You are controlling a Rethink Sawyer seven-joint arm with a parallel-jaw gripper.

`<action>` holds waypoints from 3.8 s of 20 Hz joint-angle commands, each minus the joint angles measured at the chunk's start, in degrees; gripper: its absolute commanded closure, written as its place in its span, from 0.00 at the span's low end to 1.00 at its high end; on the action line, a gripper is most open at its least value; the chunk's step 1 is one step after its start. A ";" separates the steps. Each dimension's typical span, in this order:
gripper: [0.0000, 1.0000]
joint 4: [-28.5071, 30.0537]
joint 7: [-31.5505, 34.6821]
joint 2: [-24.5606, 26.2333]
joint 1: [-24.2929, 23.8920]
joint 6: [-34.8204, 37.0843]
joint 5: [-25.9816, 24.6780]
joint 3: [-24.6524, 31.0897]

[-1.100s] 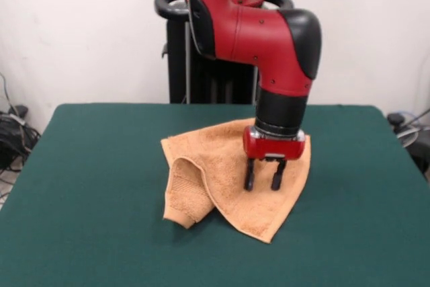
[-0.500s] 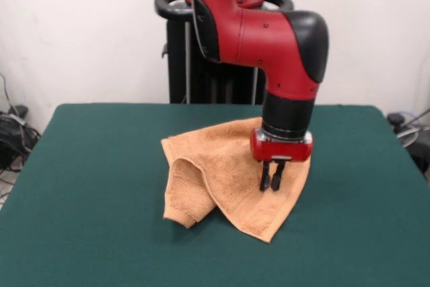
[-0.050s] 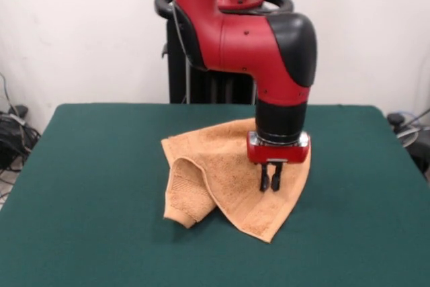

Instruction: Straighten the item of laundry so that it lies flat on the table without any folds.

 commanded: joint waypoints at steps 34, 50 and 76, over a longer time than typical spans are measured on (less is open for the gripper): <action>0.00 -5.86 8.33 -2.85 7.72 9.11 6.82 6.76; 0.00 0.28 5.17 -12.31 7.29 17.08 0.83 -2.01; 0.00 4.64 8.39 -0.92 -1.73 1.27 -15.12 -4.82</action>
